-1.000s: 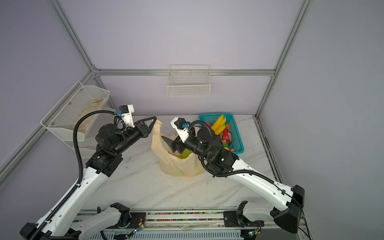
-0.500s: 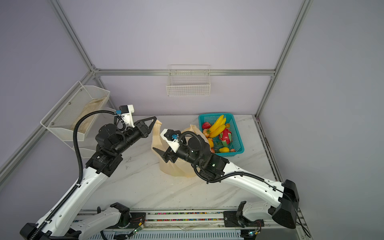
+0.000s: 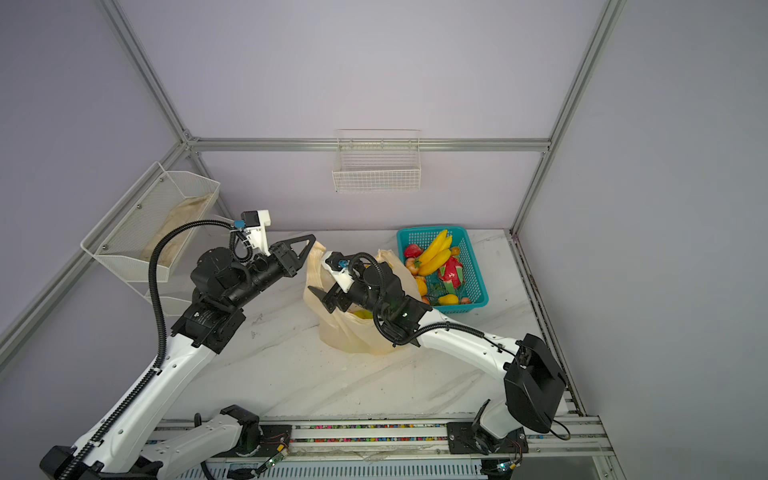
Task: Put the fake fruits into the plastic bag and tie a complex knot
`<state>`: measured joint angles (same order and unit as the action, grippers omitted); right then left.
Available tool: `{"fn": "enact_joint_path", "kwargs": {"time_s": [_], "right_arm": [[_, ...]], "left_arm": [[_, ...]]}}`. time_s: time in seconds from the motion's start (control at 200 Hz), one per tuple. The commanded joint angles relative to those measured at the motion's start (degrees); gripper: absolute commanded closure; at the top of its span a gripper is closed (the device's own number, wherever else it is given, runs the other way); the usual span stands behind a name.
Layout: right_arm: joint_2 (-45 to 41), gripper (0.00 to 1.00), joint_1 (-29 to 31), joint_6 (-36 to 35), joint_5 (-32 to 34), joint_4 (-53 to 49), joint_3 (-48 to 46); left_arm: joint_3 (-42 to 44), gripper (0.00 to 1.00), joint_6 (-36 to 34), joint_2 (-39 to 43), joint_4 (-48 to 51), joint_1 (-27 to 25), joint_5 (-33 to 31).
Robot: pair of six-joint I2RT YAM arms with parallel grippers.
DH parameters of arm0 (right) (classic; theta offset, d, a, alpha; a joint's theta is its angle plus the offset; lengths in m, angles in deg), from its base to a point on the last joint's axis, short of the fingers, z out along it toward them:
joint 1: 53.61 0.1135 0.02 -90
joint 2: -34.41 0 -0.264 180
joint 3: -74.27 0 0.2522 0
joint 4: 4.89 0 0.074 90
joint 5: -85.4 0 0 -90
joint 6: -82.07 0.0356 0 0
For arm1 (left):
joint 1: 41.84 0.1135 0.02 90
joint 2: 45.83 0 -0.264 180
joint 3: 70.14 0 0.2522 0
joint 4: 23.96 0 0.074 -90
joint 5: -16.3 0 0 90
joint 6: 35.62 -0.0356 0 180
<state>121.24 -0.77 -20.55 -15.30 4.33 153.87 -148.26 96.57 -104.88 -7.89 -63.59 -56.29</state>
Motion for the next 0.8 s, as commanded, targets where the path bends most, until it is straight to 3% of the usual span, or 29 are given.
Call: {"fn": "enact_joint_path", "kwargs": {"time_s": [0.0, 0.26, 0.39, 0.48, 0.565, 0.795], "right_arm": [[0.7, 0.20, -1.3, 1.1, -9.1, 5.7, -1.9], [0.3, 0.73, -2.9, 3.6, -16.5, 12.1, -8.5], [0.2, 0.92, -3.5, 3.4, -19.4, 12.1, -9.4], [-1.0, 0.96, -4.4, 3.3, -21.0, 11.8, -10.4], [-2.1, 0.98, -5.5, 3.4, -22.4, 11.6, -11.5], [-3.3, 1.00, -6.1, 3.4, -26.4, 10.7, -12.0]], "left_arm": [[0.1, 1.00, -1.8, 0.7, -1.7, 0.6, 0.3], [0.7, 1.00, -3.2, 1.7, -1.3, 1.8, -1.0], [0.7, 1.00, -6.2, 1.9, -0.1, 2.6, 0.8], [1.1, 0.93, -9.1, 2.6, 1.2, 3.5, 2.7], [3.2, 0.75, -13.1, 4.2, 0.0, 3.7, 5.6], [3.9, 0.39, -24.2, 4.7, 3.4, 3.7, 14.9]]}}
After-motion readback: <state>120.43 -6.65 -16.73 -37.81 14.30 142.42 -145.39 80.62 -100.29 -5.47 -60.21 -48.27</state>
